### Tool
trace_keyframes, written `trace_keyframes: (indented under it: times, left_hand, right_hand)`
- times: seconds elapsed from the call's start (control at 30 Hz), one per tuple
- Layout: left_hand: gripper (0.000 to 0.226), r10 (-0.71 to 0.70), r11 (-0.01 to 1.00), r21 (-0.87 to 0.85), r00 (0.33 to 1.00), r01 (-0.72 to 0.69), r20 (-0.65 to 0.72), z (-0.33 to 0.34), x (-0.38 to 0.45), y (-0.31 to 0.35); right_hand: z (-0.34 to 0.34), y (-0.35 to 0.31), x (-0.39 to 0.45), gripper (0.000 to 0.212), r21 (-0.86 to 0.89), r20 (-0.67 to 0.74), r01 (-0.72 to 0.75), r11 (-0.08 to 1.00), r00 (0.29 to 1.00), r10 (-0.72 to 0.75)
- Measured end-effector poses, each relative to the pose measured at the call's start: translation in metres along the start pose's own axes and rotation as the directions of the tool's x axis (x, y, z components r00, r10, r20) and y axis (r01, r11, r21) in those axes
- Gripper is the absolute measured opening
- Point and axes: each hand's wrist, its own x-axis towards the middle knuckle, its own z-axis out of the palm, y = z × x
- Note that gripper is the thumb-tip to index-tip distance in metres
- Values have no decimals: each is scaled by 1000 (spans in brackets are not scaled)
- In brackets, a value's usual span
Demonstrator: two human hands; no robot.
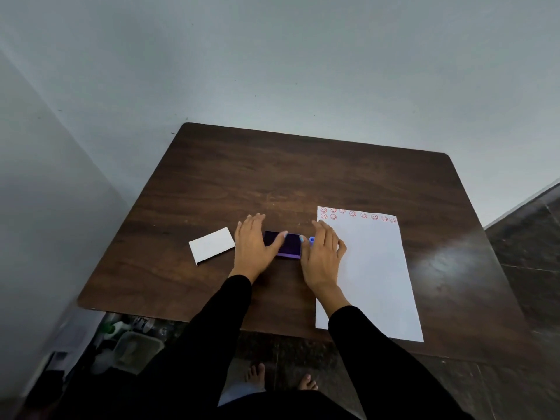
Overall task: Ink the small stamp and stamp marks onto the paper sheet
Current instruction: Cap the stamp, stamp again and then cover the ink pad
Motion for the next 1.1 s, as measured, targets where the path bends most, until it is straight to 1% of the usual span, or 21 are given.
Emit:
trace_keyframes:
  times: [0.03, 0.1, 0.17, 0.23, 0.33, 0.43, 0.57, 0.67, 0.73, 0.8, 0.87, 0.9, 0.97, 1.03, 1.1]
  left_hand:
    - [68, -27, 1000, 6, 998, 27, -55, -3, -3, -1]
    - [68, -101, 994, 12, 980, 104, -173, -8, -11, -4]
    - [69, -207, 977, -10, 940, 212, -271, -15, -20, -8]
    - [68, -315, 945, -22, 893, 325, -323, -22, -30, -16]
    - [60, -423, 895, 8, 855, 446, -301, -30, -41, -32]
    - [64, -492, 858, 14, 831, 513, -260, -36, -51, -47]
    - [62, -514, 847, 5, 823, 531, -242, -38, -58, -58]
    - [58, -514, 852, -30, 824, 522, -238, -37, -59, -61]
    - [56, -516, 853, -60, 822, 518, -240, -36, -59, -61]
    - [55, -527, 849, -113, 814, 516, -243, -35, -58, -60]
    - [53, -534, 846, -178, 805, 503, -260, -35, -57, -56]
    - [52, -526, 850, -205, 806, 485, -274, -35, -55, -53]
    - [51, -489, 869, -244, 822, 430, -292, -33, -51, -45]
    - [50, -436, 893, -260, 853, 368, -289, -28, -48, -35]
    - [51, -371, 915, -266, 890, 303, -264, -19, -48, -24]
  right_hand:
    - [1, -10, -1, 38, 13, -1, 30, 999, 1000, -30]
    - [5, -31, -3, 39, 31, 74, 130, 991, 989, -132]
    - [11, -53, -5, 41, 55, 182, 233, 971, 954, -239]
    - [19, -72, -8, 44, 85, 309, 295, 952, 900, -306]
    - [31, -93, -16, 49, 82, 469, 331, 940, 820, -329]
    - [41, -106, -22, 52, 41, 583, 348, 937, 753, -305]
    - [48, -114, -25, 54, 16, 664, 345, 938, 698, -268]
    - [49, -117, -26, 54, 4, 689, 325, 946, 684, -238]
    - [49, -119, -27, 54, 6, 688, 309, 951, 689, -229]
    - [48, -121, -27, 55, 15, 671, 289, 957, 707, -224]
    - [46, -123, -28, 58, 35, 632, 250, 968, 745, -215]
    - [45, -123, -28, 58, 55, 596, 219, 974, 776, -207]
    - [39, -118, -29, 58, 112, 486, 136, 984, 856, -174]
    - [31, -109, -36, 57, 178, 341, 51, 983, 933, -110]
    - [24, -96, -43, 56, 227, 228, -30, 973, 973, -23]
